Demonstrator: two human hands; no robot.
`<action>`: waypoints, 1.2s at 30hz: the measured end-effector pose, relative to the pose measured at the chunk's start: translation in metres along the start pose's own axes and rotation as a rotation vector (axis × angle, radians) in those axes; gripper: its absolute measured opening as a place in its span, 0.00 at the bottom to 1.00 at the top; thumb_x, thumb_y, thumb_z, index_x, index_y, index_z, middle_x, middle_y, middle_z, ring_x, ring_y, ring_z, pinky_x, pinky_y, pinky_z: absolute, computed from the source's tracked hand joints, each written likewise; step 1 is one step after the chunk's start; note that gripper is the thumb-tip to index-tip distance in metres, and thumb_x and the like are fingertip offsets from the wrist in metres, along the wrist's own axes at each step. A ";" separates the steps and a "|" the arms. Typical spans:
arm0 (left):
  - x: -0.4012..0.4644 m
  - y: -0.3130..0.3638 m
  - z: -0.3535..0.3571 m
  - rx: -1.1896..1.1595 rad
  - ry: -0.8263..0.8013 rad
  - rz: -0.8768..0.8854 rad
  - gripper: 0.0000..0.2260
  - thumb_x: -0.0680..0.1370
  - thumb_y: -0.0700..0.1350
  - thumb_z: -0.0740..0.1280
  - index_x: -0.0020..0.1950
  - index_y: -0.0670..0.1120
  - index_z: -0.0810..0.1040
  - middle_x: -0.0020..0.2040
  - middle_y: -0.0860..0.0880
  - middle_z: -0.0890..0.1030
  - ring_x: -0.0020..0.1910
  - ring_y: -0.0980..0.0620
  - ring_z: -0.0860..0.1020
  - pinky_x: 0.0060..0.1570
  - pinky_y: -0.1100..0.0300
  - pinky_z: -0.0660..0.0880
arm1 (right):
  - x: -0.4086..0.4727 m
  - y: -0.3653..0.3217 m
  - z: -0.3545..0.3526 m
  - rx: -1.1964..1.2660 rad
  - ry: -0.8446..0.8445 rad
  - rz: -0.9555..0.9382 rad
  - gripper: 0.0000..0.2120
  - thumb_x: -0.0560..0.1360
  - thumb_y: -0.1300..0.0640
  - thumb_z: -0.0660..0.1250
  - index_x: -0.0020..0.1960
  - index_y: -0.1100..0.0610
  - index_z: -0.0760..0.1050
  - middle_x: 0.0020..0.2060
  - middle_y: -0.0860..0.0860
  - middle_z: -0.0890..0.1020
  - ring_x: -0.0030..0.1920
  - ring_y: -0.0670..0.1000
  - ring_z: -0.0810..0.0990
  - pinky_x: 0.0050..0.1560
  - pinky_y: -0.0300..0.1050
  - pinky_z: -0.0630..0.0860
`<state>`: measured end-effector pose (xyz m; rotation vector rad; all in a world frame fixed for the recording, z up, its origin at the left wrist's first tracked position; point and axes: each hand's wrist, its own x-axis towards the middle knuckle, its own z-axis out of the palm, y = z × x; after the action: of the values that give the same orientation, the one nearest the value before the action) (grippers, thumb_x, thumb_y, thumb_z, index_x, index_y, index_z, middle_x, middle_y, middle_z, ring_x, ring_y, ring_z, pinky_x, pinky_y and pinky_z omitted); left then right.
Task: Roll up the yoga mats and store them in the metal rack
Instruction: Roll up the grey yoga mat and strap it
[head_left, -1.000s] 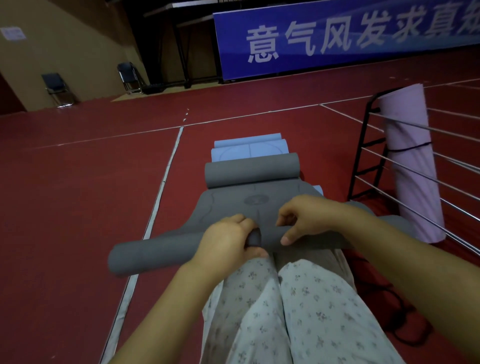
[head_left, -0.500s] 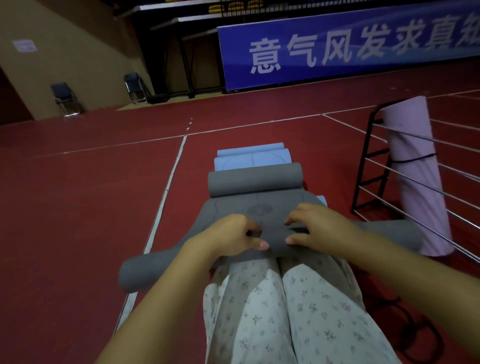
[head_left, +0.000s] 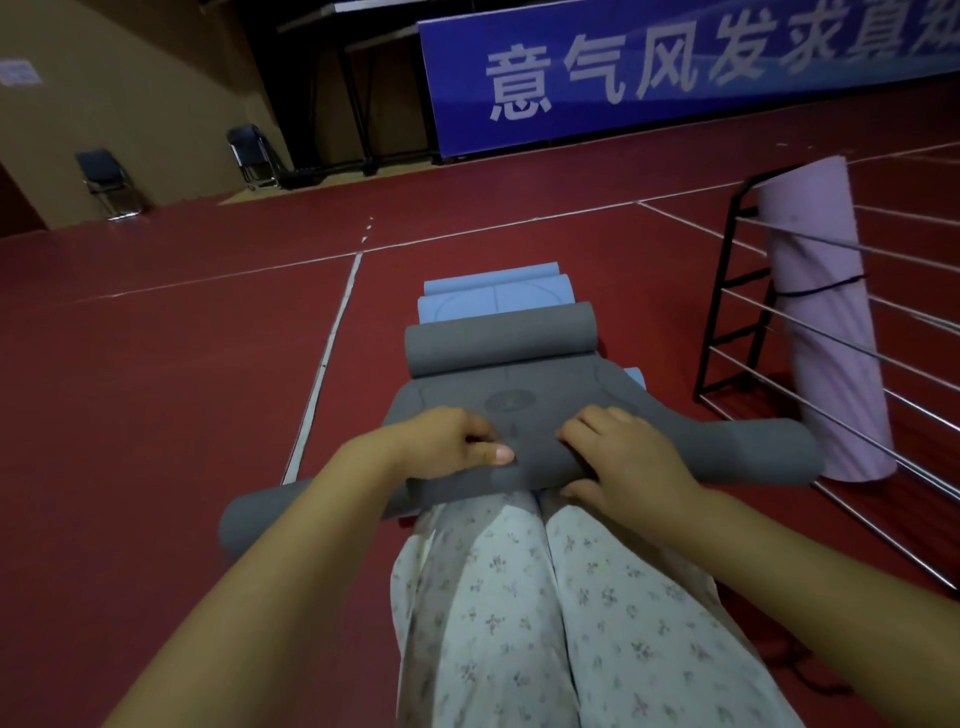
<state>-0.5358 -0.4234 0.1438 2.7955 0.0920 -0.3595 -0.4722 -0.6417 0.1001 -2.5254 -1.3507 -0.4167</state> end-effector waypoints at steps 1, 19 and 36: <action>0.000 -0.001 0.003 0.068 0.047 0.011 0.19 0.76 0.58 0.64 0.62 0.50 0.78 0.62 0.46 0.74 0.63 0.46 0.70 0.66 0.51 0.67 | 0.002 0.001 -0.002 -0.012 -0.007 -0.013 0.21 0.63 0.48 0.77 0.49 0.57 0.75 0.45 0.53 0.77 0.45 0.57 0.76 0.40 0.48 0.70; -0.007 0.012 0.031 0.311 0.346 0.051 0.32 0.67 0.60 0.74 0.65 0.46 0.69 0.58 0.45 0.74 0.56 0.45 0.73 0.49 0.55 0.69 | 0.055 0.018 -0.026 0.030 -0.404 -0.007 0.24 0.65 0.40 0.75 0.55 0.51 0.75 0.51 0.49 0.79 0.50 0.51 0.76 0.50 0.48 0.73; 0.025 -0.008 0.000 -0.097 0.045 0.016 0.20 0.69 0.53 0.75 0.56 0.45 0.79 0.50 0.49 0.80 0.50 0.49 0.77 0.52 0.55 0.74 | 0.032 0.032 0.010 0.123 -0.239 -0.028 0.35 0.67 0.39 0.72 0.68 0.52 0.66 0.63 0.52 0.69 0.63 0.53 0.69 0.61 0.47 0.68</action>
<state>-0.5120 -0.4155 0.1353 2.7067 0.0941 -0.2810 -0.4275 -0.6312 0.1001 -2.5185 -1.4466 -0.0351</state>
